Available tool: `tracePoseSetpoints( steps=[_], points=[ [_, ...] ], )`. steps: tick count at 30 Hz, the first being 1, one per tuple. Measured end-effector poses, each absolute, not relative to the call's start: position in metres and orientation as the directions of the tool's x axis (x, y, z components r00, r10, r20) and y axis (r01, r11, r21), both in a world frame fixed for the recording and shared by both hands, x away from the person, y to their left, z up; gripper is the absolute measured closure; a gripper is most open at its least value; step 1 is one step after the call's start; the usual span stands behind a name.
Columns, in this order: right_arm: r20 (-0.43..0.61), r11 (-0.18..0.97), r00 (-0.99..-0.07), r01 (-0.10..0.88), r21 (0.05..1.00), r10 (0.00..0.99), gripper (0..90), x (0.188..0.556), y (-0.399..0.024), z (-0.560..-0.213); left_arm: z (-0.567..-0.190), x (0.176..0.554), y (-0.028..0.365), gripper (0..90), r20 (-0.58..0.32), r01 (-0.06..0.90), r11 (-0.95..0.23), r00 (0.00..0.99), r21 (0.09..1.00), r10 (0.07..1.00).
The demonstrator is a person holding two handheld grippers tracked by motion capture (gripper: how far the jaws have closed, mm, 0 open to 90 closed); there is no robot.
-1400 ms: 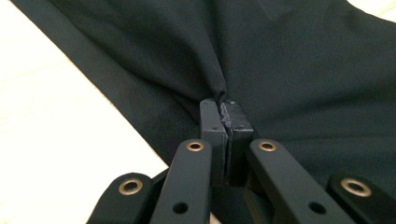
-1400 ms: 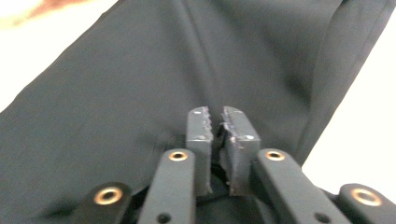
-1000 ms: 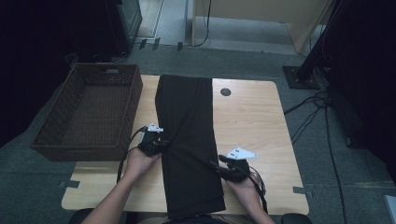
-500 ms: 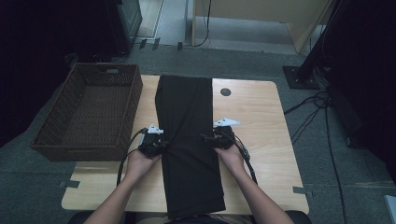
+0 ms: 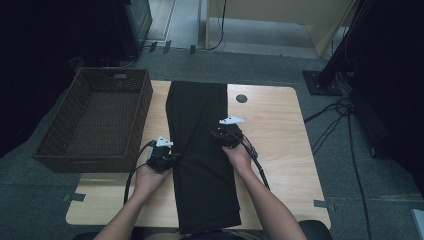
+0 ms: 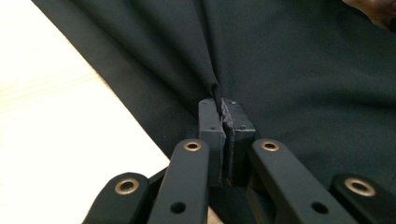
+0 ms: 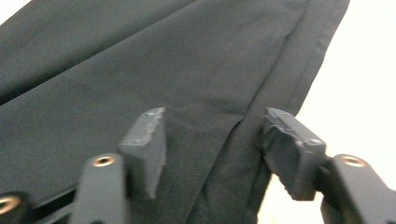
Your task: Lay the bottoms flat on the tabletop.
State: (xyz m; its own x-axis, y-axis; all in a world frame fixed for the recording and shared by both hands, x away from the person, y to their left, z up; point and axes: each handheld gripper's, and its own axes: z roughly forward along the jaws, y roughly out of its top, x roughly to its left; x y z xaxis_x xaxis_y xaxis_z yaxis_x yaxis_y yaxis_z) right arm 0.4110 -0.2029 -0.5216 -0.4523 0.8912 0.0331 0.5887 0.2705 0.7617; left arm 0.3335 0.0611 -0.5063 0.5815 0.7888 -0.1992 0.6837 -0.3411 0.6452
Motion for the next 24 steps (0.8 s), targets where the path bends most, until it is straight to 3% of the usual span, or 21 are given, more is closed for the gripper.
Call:
tracePoseSetpoints(
  steps=[1, 3, 7, 15, 24],
  points=[
    [0.035, 0.264, -0.446, 0.588, 0.765, 0.894, 45.7, 0.411, -0.204, -0.522, -0.506, 0.333, 0.061, 86.7, -0.202, 0.685, -0.343, 0.584, 0.643, 0.786],
    [0.037, 0.262, -0.451, 0.581, 0.771, 0.892, 61.6, 0.408, -0.208, -0.521, -0.506, 0.333, 0.062, 84.0, -0.203, 0.685, -0.347, 0.587, 0.64, 0.784],
    [0.043, 0.263, -0.461, 0.577, 0.773, 0.886, 86.5, 0.403, -0.214, -0.521, -0.504, 0.335, 0.063, 72.0, -0.212, 0.686, -0.34, 0.586, 0.643, 0.782],
    [0.055, 0.264, -0.466, 0.591, 0.762, 0.883, 89.3, 0.4, -0.218, -0.52, -0.491, 0.362, 0.068, 45.9, -0.208, 0.693, -0.269, 0.522, 0.669, 0.827],
    [0.088, 0.243, -0.465, 0.604, 0.759, 0.881, 89.2, 0.393, -0.227, -0.52, -0.488, 0.411, 0.056, 35.2, -0.226, 0.73, -0.223, 0.462, 0.646, 0.858]
  ],
)
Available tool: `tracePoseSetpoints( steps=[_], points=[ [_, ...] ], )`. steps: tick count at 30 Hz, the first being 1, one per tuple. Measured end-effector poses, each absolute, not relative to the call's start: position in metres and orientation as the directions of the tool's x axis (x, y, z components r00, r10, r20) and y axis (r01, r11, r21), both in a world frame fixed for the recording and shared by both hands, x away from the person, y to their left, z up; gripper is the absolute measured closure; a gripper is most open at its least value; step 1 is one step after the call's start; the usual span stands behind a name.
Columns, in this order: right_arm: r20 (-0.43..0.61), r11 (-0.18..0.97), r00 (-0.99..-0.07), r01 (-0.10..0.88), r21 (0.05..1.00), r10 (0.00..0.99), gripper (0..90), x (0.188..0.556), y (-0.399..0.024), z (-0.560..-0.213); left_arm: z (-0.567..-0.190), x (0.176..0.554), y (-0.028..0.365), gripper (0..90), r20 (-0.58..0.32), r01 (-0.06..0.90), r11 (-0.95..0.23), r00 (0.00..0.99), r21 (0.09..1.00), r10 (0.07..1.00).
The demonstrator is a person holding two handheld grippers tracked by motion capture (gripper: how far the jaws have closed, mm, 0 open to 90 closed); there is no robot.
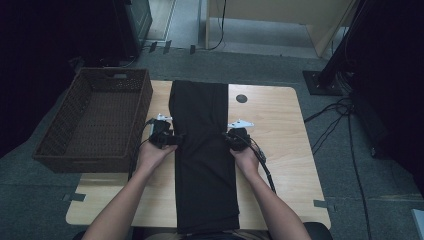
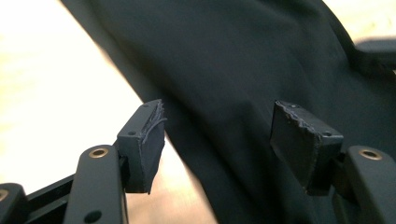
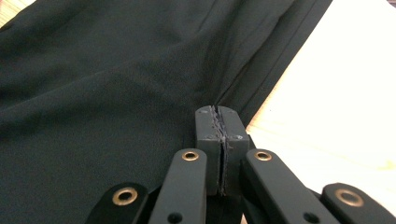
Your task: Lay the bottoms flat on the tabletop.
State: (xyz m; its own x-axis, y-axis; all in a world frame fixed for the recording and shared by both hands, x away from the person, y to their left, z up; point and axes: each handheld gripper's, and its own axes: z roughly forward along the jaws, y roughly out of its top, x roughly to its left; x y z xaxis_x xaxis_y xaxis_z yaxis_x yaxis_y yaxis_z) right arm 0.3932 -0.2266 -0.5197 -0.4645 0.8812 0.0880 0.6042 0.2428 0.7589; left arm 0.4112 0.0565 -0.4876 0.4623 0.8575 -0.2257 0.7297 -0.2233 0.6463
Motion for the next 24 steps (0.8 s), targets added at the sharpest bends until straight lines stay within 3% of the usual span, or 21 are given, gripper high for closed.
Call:
tracePoseSetpoints(
  steps=[14, 16, 20, 22, 24],
  points=[
    [0.107, 0.228, -0.467, 0.603, 0.765, 0.878, 89.0, 0.394, -0.23, -0.521, -0.505, 0.438, 0.051, 37.1, -0.189, 0.722, -0.24, 0.458, 0.649, 0.869],
    [0.106, 0.23, -0.468, 0.603, 0.764, 0.877, 89.1, 0.394, -0.229, -0.521, -0.506, 0.436, 0.046, 43.9, -0.172, 0.702, -0.269, 0.488, 0.659, 0.856],
    [0.106, 0.23, -0.467, 0.606, 0.761, 0.878, 89.1, 0.395, -0.229, -0.521, -0.507, 0.434, 0.041, 78.7, -0.162, 0.692, -0.297, 0.515, 0.658, 0.842],
    [0.106, 0.24, -0.473, 0.612, 0.754, 0.875, 89.3, 0.395, -0.231, -0.519, -0.506, 0.434, 0.043, 86.9, -0.21, 0.711, -0.275, 0.513, 0.648, 0.832],
    [0.11, 0.25, -0.479, 0.624, 0.741, 0.871, 89.6, 0.394, -0.235, -0.517, -0.502, 0.428, 0.044, 88.4, -0.238, 0.705, -0.273, 0.534, 0.654, 0.811]
  ],
)
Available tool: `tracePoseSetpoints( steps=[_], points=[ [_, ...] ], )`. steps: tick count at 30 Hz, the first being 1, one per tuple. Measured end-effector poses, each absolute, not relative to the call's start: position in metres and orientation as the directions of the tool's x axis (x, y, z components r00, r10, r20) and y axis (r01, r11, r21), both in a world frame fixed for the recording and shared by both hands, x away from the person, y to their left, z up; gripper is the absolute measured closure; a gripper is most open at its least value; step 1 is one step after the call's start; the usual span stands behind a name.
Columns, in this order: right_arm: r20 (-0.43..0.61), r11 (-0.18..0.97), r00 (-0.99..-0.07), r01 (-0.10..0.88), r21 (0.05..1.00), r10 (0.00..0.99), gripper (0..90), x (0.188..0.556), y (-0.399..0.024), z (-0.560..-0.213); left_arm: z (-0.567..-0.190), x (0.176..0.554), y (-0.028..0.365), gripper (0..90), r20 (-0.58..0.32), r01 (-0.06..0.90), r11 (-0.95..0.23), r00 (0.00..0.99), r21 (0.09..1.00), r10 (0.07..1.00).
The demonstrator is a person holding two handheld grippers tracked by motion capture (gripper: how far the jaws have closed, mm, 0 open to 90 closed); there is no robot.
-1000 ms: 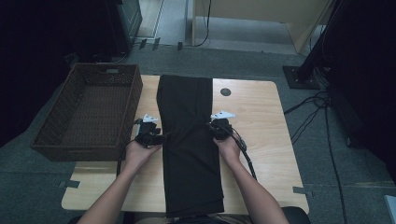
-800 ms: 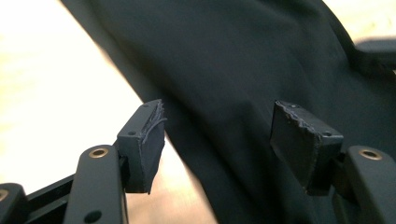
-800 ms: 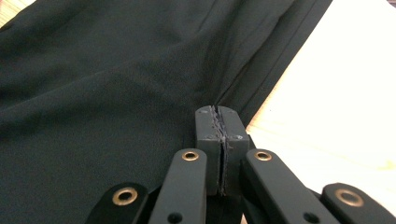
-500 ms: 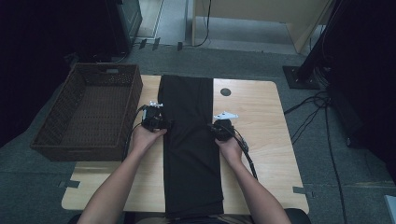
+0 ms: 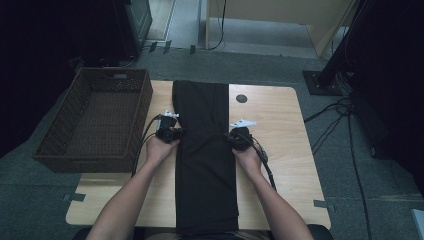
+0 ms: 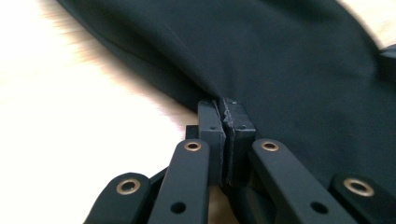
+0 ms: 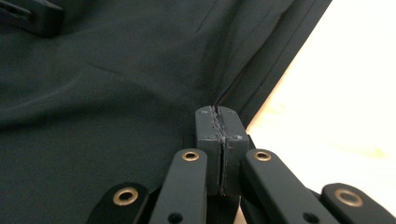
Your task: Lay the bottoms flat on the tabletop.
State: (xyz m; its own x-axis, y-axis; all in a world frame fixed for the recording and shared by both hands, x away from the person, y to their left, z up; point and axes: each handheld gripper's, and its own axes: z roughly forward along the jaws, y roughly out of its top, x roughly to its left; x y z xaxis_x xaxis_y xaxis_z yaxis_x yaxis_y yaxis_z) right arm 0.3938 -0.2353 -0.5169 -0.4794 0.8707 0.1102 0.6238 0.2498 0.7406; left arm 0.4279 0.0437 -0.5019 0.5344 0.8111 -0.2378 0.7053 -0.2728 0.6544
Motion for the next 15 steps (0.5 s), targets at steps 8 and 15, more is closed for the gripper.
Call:
tracePoseSetpoints(
  steps=[8, 15],
  points=[
    [0.117, 0.306, -0.559, 0.604, 0.736, 0.821, 89.7, 0.345, -0.252, -0.498, -0.488, 0.373, 0.05, 88.6, -0.272, 0.682, -0.308, 0.603, 0.664, 0.75],
    [0.142, 0.338, -0.604, 0.608, 0.718, 0.784, 89.6, 0.29, -0.251, -0.502, -0.498, 0.32, 0.06, 88.1, -0.325, 0.72, -0.314, 0.599, 0.619, 0.732]
  ],
)
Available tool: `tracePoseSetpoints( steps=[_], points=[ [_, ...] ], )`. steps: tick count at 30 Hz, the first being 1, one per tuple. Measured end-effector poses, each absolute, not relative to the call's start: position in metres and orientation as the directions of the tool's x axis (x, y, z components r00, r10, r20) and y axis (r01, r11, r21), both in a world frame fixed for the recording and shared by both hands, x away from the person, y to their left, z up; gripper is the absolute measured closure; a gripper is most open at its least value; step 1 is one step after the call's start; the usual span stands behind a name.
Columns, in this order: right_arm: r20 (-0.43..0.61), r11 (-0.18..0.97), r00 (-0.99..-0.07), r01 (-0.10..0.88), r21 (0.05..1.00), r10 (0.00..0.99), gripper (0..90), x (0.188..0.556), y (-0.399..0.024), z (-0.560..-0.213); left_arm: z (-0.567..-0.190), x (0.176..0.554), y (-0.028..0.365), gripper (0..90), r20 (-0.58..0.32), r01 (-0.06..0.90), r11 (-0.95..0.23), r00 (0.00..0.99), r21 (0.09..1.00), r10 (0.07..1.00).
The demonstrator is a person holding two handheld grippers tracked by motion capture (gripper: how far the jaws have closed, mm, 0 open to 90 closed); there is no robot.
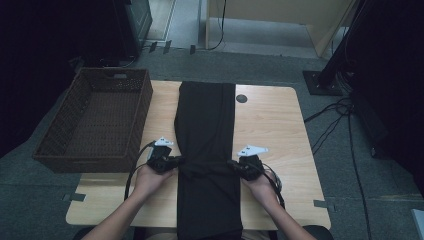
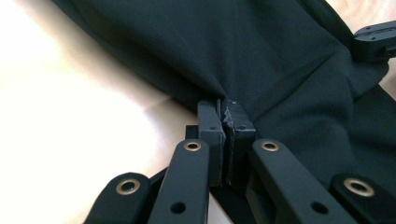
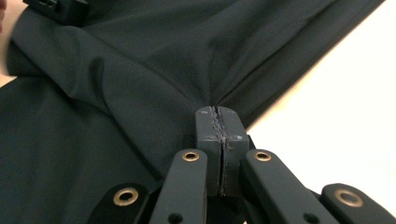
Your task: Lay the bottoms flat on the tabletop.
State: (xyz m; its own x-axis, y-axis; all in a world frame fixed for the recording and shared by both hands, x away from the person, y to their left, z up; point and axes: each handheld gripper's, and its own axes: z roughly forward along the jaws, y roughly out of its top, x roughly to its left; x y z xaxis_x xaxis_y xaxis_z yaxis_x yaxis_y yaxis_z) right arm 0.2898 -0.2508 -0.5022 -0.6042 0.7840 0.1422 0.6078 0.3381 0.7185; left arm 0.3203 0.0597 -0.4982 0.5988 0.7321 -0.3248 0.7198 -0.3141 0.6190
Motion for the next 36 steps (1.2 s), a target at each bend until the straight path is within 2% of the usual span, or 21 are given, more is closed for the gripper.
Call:
tracePoseSetpoints(
  steps=[4, 9, 11, 12, 13, 15, 19, 23, 26, 30, 36],
  points=[
    [0.16, 0.368, -0.632, 0.618, 0.695, 0.758, 89.6, 0.261, -0.252, -0.503, -0.496, 0.298, 0.061, 88.1, -0.334, 0.722, -0.335, 0.613, 0.605, 0.716],
    [0.214, 0.419, -0.671, 0.647, 0.636, 0.71, 89.5, 0.224, -0.255, -0.501, -0.497, 0.251, 0.062, 87.4, -0.343, 0.707, -0.407, 0.664, 0.579, 0.665],
    [0.254, 0.433, -0.682, 0.663, 0.61, 0.686, 89.5, 0.215, -0.257, -0.502, -0.499, 0.246, 0.063, 86.2, -0.362, 0.716, -0.403, 0.659, 0.569, 0.66],
    [0.263, 0.434, -0.681, 0.669, 0.603, 0.684, 89.1, 0.215, -0.257, -0.502, -0.499, 0.247, 0.065, 84.3, -0.359, 0.717, -0.4, 0.656, 0.57, 0.664],
    [0.254, 0.436, -0.684, 0.662, 0.609, 0.684, 88.5, 0.216, -0.259, -0.501, -0.498, 0.249, 0.065, 78.7, -0.359, 0.718, -0.39, 0.651, 0.576, 0.669],
    [0.257, 0.426, -0.673, 0.671, 0.607, 0.694, 88.4, 0.22, -0.26, -0.503, -0.496, 0.255, 0.068, 63.6, -0.358, 0.724, -0.376, 0.64, 0.578, 0.68],
    [0.249, 0.429, -0.68, 0.661, 0.616, 0.69, 88.0, 0.221, -0.26, -0.504, -0.486, 0.278, 0.072, 48.4, -0.305, 0.704, -0.335, 0.616, 0.626, 0.726],
    [0.252, 0.428, -0.681, 0.66, 0.617, 0.687, 87.8, 0.224, -0.261, -0.505, -0.481, 0.315, 0.074, 43.1, -0.309, 0.708, -0.295, 0.591, 0.642, 0.745],
    [0.25, 0.427, -0.683, 0.657, 0.622, 0.686, 87.8, 0.224, -0.261, -0.505, -0.482, 0.339, 0.071, 41.5, -0.277, 0.698, -0.289, 0.577, 0.655, 0.768],
    [0.254, 0.421, -0.682, 0.657, 0.625, 0.686, 87.7, 0.224, -0.261, -0.506, -0.485, 0.366, 0.067, 40.8, -0.227, 0.683, -0.301, 0.569, 0.666, 0.791],
    [0.259, 0.415, -0.682, 0.655, 0.632, 0.684, 87.6, 0.225, -0.261, -0.507, -0.487, 0.404, 0.064, 39.7, -0.2, 0.698, -0.299, 0.537, 0.651, 0.819]
  ],
)
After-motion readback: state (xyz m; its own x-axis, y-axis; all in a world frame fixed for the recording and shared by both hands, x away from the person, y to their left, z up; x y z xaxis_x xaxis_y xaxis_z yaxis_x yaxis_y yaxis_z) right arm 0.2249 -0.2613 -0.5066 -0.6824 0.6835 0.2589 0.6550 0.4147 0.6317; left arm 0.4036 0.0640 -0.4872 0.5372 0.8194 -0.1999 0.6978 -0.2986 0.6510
